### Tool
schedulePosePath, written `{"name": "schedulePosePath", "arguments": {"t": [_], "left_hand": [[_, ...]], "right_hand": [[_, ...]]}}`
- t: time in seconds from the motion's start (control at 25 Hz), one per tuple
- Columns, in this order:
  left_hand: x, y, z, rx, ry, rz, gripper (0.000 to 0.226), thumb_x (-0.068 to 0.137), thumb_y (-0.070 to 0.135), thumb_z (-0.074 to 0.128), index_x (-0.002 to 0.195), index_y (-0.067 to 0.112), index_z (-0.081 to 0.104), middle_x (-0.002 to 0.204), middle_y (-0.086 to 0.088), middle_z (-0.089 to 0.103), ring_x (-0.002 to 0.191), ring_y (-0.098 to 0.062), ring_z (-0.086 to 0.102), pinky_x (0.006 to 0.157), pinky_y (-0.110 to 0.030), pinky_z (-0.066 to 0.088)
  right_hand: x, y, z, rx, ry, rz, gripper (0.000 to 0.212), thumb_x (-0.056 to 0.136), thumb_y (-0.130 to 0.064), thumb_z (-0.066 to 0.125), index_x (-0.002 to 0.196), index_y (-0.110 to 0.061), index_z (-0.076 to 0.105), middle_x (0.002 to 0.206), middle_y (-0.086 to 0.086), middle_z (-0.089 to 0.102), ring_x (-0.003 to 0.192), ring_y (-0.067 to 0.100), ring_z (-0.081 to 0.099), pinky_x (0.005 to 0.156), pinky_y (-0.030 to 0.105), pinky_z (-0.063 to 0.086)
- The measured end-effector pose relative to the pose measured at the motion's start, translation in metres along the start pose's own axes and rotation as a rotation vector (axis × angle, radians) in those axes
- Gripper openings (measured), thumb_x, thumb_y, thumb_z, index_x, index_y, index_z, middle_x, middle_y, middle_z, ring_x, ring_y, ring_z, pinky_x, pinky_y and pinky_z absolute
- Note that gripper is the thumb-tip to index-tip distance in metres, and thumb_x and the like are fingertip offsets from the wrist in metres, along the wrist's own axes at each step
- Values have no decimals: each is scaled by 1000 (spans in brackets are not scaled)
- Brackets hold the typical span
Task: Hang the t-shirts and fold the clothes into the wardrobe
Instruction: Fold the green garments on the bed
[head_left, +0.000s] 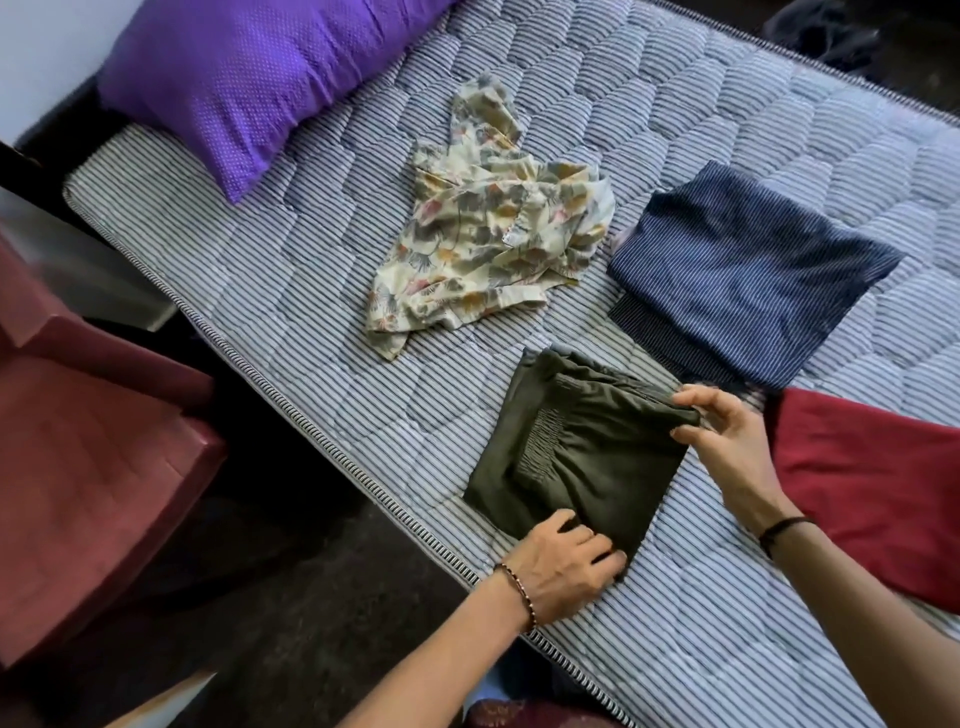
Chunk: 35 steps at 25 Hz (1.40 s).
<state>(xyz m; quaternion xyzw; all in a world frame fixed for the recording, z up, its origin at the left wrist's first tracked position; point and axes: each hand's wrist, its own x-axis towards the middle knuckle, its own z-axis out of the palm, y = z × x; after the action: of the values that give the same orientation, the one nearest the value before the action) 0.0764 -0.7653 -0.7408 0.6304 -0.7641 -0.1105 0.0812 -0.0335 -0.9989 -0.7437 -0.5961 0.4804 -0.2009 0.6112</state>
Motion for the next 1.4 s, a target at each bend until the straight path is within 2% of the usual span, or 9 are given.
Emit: {"name": "schedulePosePath", "arguments": {"t": [0.2, 0.32, 0.44, 0.72, 0.84, 0.92, 1.16, 1.28, 1.4], "left_hand": [[9, -18, -18, -14, 199, -111, 20, 100, 26, 47, 108, 19, 65, 107, 2, 65, 98, -16, 60, 86, -36, 48], [14, -35, -26, -40, 264, -512, 35, 92, 30, 62, 123, 14, 60, 123, -2, 59, 110, -17, 57, 87, -34, 53], [23, -46, -36, -287, 69, -973, 62, 91, 46, 61, 138, 9, 45, 132, -8, 51, 119, -21, 52, 95, -32, 50], [40, -75, -42, -593, -288, -1213, 71, 75, 54, 74, 130, 17, 49, 127, -7, 58, 123, -27, 50, 97, -38, 47], [43, -77, -44, -583, -295, -1155, 51, 73, 51, 73, 110, 18, 63, 110, -4, 64, 110, -26, 57, 88, -38, 52], [40, -63, -47, -367, -88, -949, 43, 73, 44, 74, 105, 17, 62, 107, -4, 59, 103, -24, 55, 82, -38, 52], [27, -35, -40, -356, 28, -549, 44, 71, 8, 71, 107, 12, 46, 106, -8, 55, 84, -33, 63, 63, -38, 52], [21, -38, -47, -553, 105, -627, 32, 81, 10, 62, 106, 12, 43, 92, -4, 56, 83, -31, 60, 66, -37, 46], [11, -49, -54, -825, 282, -819, 32, 83, 20, 68, 103, 21, 43, 85, 4, 57, 75, -18, 60, 66, -34, 49]], "right_hand": [[-10, -11, 8, -407, 22, -212, 33, 75, 0, 84, 95, -23, 73, 119, -4, 63, 121, 17, 56, 107, 36, 42], [-8, -21, 30, -511, -46, -351, 28, 78, -6, 84, 98, -21, 73, 117, -6, 64, 116, 13, 54, 105, 43, 43], [-1, -21, 48, -566, -172, -373, 28, 81, -9, 83, 104, -20, 72, 121, -6, 64, 119, 15, 54, 105, 50, 42], [2, -20, 75, -655, -225, -345, 39, 80, -6, 80, 114, -18, 67, 121, -6, 60, 116, 19, 47, 103, 48, 44], [1, -25, 80, -641, -242, -268, 46, 88, -5, 72, 130, -17, 58, 126, -6, 60, 119, 17, 45, 107, 46, 40], [0, -29, 80, -607, -252, -190, 44, 95, -12, 61, 137, -19, 52, 131, -8, 59, 123, 13, 42, 112, 44, 31], [5, -48, 81, -700, -480, -156, 50, 77, -30, 42, 124, -29, 61, 109, -26, 52, 114, 0, 30, 94, 26, 13], [9, -54, 82, -798, -483, -237, 36, 77, -30, 44, 106, -30, 64, 93, -20, 51, 106, 4, 37, 89, 30, 14], [19, -61, 87, -604, -358, -305, 27, 83, -25, 53, 108, -29, 62, 95, -17, 56, 99, -7, 44, 93, 31, 20]]}}
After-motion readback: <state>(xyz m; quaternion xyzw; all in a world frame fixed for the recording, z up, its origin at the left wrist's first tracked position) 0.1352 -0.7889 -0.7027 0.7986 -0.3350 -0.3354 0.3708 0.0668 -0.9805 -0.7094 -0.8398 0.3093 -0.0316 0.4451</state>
